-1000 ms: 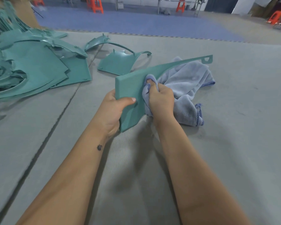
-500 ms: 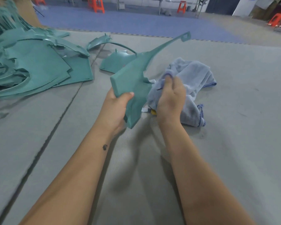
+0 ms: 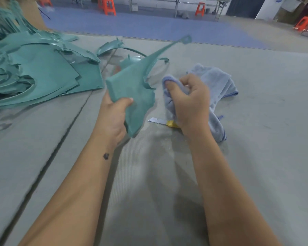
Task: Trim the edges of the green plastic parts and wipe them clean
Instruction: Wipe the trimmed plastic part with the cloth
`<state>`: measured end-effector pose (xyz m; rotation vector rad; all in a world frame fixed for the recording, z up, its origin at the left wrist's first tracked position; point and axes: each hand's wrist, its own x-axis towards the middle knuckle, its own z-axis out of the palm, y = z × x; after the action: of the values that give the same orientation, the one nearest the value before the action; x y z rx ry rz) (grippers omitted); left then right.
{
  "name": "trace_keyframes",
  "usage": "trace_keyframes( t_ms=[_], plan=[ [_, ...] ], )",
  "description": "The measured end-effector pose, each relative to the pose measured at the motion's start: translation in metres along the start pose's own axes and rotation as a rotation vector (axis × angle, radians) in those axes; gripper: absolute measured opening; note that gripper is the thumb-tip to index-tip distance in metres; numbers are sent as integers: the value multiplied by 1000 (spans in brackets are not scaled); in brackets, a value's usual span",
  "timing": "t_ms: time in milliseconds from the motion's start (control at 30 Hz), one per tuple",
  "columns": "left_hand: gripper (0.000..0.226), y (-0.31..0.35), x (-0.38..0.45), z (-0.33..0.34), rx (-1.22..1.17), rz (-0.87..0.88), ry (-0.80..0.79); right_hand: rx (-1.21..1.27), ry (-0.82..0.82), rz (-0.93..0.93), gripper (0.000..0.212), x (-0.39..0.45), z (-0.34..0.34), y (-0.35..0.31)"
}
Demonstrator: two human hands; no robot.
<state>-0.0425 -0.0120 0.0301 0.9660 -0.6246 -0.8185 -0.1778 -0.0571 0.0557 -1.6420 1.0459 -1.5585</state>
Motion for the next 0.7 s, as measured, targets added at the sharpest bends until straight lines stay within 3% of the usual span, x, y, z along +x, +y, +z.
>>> trace_keyframes(
  t_ms=[100,200,333,433,600,700],
  plan=[
    [61,-8,-8,11,6,-56,-143,-77,-160,11,40,-10,20,1],
    [50,-10,-14,16,52,-39,-214,-112,-227,10,38,-14,34,5],
    [65,-9,-15,13,75,-24,-415,-117,-145,22,38,-5,29,15],
    [80,-7,-13,11,128,-16,-466,-181,-47,43,42,6,20,20],
    [73,-9,-15,12,137,-32,-471,-209,83,180,41,17,12,29],
    [74,-10,-14,10,145,-26,-490,-219,95,160,45,16,11,27]
  ],
)
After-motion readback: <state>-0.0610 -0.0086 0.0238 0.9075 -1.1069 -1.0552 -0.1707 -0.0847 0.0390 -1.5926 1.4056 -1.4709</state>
